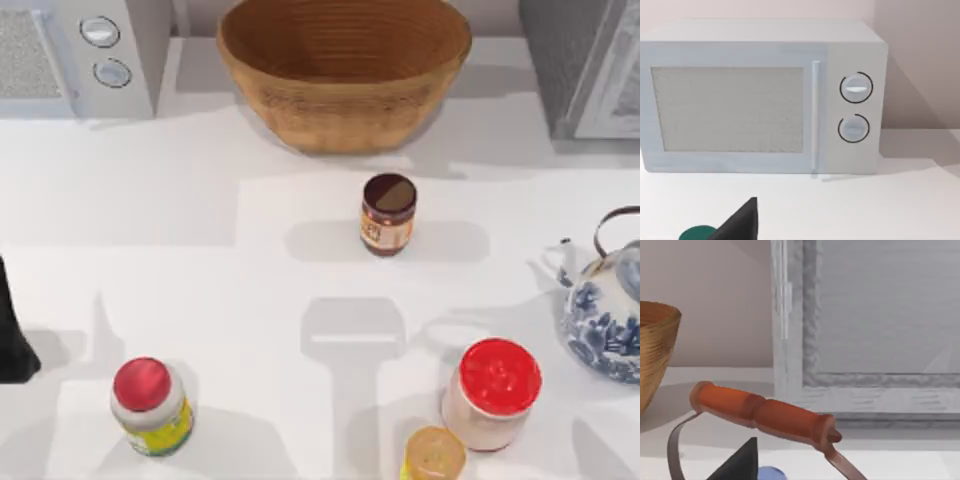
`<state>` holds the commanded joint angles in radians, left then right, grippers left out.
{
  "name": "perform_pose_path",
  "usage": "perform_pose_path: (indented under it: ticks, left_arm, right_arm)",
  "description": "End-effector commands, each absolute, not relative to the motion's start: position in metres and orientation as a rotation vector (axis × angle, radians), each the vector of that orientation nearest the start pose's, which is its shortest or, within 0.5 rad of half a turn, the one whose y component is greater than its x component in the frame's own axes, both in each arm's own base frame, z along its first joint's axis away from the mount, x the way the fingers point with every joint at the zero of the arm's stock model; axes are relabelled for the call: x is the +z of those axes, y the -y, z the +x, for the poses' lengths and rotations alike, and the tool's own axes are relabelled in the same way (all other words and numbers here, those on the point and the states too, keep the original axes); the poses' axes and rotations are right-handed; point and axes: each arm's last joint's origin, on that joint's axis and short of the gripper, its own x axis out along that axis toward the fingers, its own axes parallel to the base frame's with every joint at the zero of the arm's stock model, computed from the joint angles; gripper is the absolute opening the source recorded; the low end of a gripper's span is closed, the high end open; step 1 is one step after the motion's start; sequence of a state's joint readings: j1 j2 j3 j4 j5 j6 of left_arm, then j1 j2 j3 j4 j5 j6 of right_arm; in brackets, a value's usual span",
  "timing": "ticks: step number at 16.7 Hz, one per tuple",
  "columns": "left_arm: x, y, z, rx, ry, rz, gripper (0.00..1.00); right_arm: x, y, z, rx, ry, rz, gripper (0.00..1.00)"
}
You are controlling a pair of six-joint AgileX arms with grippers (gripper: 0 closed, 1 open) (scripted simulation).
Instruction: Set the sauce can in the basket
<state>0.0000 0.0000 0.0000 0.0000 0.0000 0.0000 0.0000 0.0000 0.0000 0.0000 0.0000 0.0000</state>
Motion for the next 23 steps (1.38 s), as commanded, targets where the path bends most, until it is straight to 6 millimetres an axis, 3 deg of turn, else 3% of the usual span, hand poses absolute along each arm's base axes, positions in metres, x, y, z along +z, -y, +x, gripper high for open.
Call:
perform_pose_path:
  ticks: [5,12,15,19,23]
  left_arm:
    - [0.162,0.006,0.108,-0.072,-0.020,0.005,1.00]
    - [0.185,0.036,0.135,-0.510,-0.119,0.025,1.00]
    - [0.200,0.057,0.160,-0.727,-0.132,0.027,1.00]
    - [0.214,0.090,0.208,-0.989,-0.100,0.028,1.00]
    - [0.207,0.126,0.267,-1.196,-0.028,0.035,1.00]
  right_arm:
    - [0.160,0.001,0.106,0.000,0.000,0.000,1.00]
    - [0.160,0.001,0.106,0.000,0.000,0.000,1.00]
    - [0.160,0.001,0.106,0.000,0.000,0.000,1.00]
    - [0.160,0.001,0.106,0.000,0.000,0.000,1.00]
    - [0.160,0.001,0.106,0.000,0.000,0.000,1.00]
